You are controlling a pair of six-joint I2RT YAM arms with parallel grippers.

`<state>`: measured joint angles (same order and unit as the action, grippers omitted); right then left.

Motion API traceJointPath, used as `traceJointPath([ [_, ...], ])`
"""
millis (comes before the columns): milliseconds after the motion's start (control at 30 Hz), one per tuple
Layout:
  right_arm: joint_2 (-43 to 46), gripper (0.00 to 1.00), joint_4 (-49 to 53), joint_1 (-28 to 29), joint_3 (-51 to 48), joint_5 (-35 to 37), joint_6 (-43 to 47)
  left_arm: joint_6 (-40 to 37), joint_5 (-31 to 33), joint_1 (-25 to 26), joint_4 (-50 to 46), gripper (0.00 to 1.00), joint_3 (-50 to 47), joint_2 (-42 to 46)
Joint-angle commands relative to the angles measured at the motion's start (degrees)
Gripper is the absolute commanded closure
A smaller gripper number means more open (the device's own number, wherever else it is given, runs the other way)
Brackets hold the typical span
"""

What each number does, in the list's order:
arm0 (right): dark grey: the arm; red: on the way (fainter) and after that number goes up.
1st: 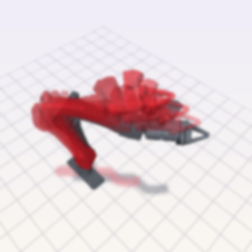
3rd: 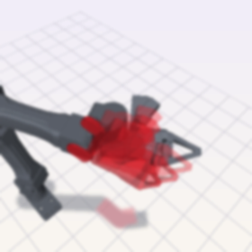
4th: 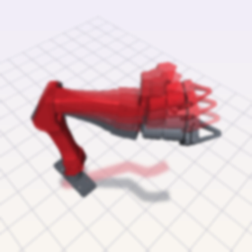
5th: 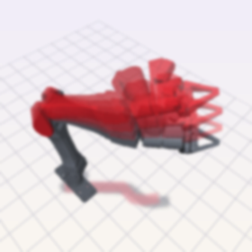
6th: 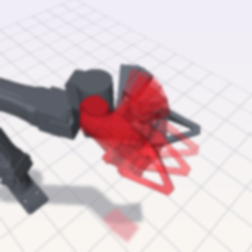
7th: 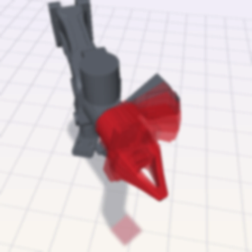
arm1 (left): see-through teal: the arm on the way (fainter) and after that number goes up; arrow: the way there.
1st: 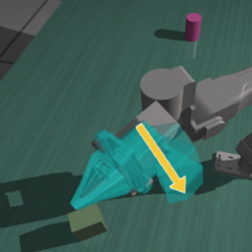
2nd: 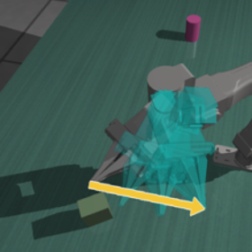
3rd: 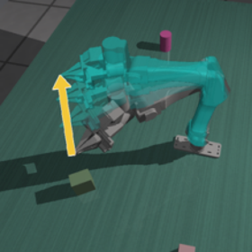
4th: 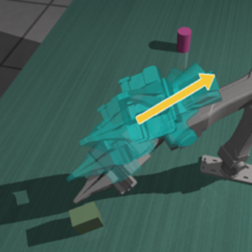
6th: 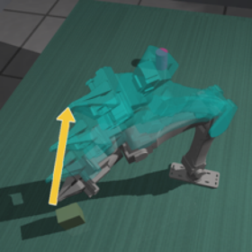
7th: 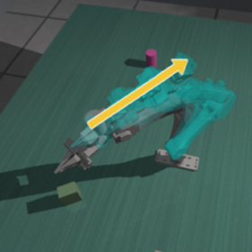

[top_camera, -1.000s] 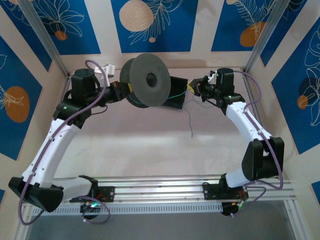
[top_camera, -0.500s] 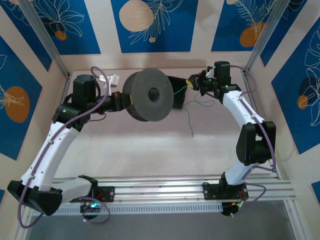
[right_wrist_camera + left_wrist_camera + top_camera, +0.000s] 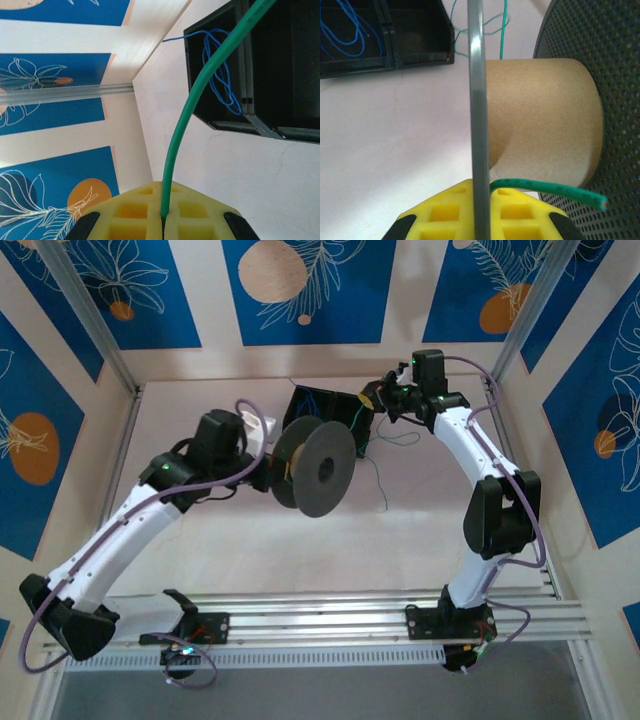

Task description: Wrap the cables

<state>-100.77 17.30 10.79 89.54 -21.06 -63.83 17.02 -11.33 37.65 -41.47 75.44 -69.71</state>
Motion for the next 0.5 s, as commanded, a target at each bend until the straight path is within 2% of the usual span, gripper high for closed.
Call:
traceJointPath([
  [0,0.99,1.00,1.17,1.63,6.78,4.98,3.10,-3.34,11.85,3.35,-10.71,1.00,1.21,-2.73],
  [67,1.70,1.00,3.25,3.72,9.24,5.89,4.69,-3.74,17.84,4.85,-12.29,1.00,2.43,-5.59],
  [167,2.36,1.00,7.32,7.22,13.14,7.99,7.36,-3.52,23.38,5.86,-12.84,1.00,3.93,-8.57],
  [467,3.63,1.00,12.01,18.92,17.39,15.17,12.22,2.66,34.20,5.85,-15.02,1.00,11.95,-16.23],
])
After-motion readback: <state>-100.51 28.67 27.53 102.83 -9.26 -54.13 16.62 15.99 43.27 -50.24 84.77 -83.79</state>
